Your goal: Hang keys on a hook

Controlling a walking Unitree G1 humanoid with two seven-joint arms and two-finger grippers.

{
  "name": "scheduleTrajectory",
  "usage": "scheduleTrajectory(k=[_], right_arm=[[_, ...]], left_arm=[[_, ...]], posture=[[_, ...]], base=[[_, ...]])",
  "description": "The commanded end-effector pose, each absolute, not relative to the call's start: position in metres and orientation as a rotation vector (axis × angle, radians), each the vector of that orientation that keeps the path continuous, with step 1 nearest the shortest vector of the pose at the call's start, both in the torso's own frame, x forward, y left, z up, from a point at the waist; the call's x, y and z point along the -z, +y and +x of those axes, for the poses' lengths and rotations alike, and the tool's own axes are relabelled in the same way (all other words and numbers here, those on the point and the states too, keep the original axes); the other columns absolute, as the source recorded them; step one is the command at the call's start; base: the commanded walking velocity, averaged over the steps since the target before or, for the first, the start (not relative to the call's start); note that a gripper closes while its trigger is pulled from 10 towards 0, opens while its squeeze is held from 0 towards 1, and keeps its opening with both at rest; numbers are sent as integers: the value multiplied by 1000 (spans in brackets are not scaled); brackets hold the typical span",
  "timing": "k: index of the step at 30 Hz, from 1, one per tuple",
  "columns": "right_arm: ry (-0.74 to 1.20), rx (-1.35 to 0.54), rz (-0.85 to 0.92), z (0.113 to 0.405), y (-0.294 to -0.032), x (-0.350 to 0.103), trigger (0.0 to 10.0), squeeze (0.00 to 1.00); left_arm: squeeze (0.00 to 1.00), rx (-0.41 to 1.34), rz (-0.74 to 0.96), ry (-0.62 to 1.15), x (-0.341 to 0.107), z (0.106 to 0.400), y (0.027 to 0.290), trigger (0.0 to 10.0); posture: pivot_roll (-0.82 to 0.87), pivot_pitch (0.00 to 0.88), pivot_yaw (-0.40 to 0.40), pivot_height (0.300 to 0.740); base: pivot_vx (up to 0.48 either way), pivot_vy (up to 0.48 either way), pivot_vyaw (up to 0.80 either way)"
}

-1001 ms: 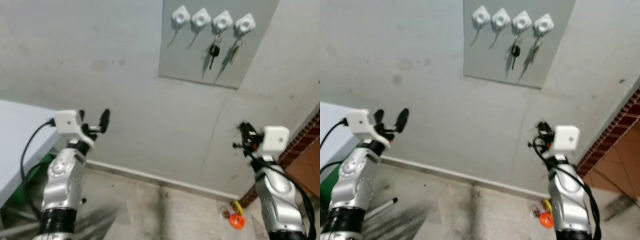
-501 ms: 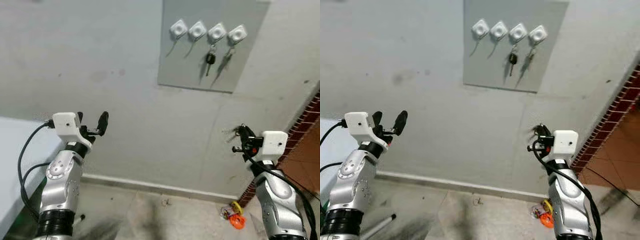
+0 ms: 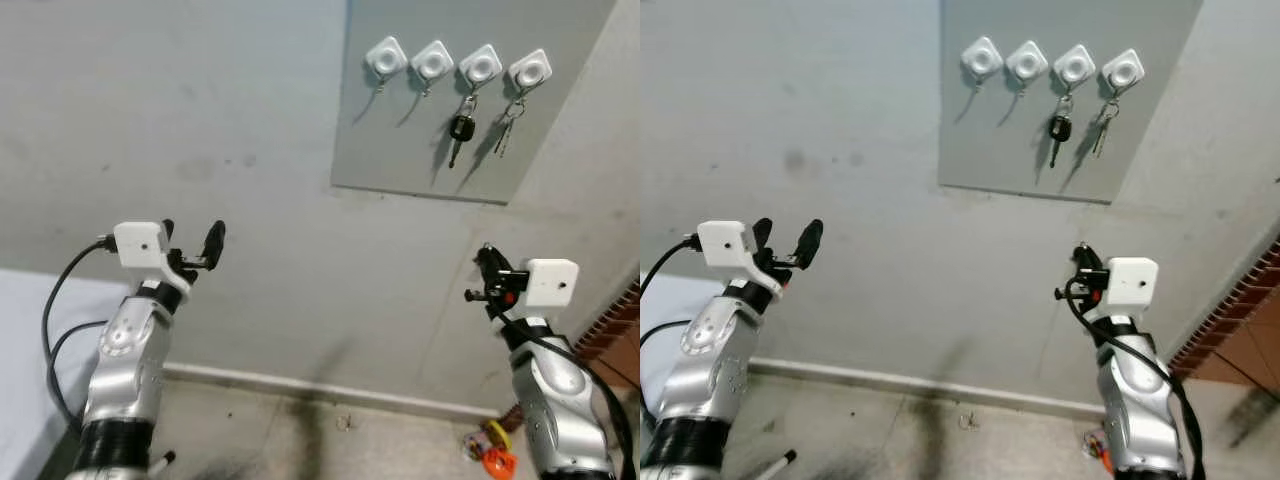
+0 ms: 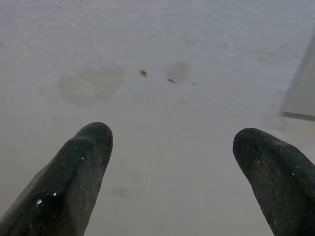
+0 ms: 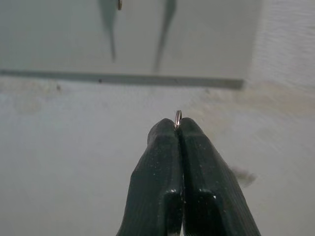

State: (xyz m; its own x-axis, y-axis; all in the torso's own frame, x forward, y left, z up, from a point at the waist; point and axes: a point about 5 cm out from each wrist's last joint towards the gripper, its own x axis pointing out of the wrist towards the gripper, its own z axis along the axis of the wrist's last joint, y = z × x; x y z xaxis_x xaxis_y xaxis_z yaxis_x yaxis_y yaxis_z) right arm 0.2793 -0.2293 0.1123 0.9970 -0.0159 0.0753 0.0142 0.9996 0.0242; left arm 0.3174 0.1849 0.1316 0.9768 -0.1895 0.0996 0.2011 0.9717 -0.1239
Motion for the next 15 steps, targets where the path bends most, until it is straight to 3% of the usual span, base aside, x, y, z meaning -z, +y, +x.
scheduleTrajectory(k=[1,15], right_arm=[[-105,-12,27,282,-222,-119,10000,0],[-91,-22,39,278,-219,-115,10000,0]], left_arm=[[0,190,-122,-94,-137,317,192,10000],[0,244,-121,-143,-147,311,188,10000]], posture=[[-48,0,15,740],[-41,0,22,740]], base=[[240,0,0],[0,0,0]])
